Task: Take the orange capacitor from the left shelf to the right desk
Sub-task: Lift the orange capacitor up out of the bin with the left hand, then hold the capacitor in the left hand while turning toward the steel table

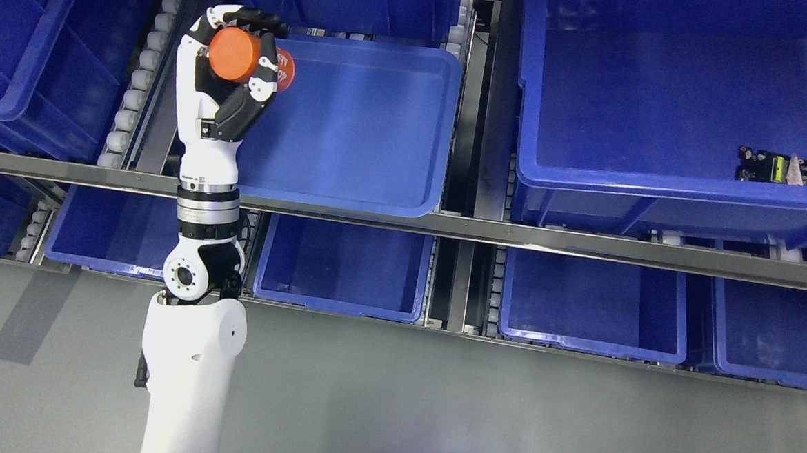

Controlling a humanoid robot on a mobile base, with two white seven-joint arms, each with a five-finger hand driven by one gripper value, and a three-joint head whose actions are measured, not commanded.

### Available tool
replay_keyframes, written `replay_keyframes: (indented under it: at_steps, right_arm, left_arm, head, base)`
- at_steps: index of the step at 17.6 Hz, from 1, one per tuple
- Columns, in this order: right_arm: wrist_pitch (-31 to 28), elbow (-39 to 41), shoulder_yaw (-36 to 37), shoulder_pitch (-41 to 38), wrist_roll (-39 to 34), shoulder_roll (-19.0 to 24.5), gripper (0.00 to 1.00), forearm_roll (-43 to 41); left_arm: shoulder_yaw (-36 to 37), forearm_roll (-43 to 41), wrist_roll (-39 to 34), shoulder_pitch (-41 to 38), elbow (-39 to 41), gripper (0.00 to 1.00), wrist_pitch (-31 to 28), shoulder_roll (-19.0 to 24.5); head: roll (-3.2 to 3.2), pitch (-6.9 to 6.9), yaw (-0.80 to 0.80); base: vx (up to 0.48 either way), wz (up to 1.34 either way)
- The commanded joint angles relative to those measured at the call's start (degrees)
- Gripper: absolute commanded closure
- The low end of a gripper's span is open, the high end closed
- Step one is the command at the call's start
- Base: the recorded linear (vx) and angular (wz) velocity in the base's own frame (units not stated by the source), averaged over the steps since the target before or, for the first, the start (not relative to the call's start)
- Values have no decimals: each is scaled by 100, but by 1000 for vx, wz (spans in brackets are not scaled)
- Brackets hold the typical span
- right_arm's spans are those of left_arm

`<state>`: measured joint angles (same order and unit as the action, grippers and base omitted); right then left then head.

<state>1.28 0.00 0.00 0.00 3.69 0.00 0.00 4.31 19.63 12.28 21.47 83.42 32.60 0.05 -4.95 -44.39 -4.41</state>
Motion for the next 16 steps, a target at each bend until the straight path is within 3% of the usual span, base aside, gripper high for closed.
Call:
replay_keyframes:
  at_steps: [1,9,16]
  right_arm:
    - [4,100,61,-132,0,-100,0,35]
    - [4,100,61,-132,0,-100,0,35]
    - [4,100,61,-123,0,-100,0,35]
  left_arm:
    - [421,32,-218,-616,903,99,18,95]
    - [879,23,-200,-1531,1440,98,185,95]
    - [870,23,-112,-1637,1458,98,335,95]
  head:
    - [0,0,0]
    - [0,0,0]
    - [0,0,0]
  base:
    - [0,0]
    - [-7,0]
    - [-94,3]
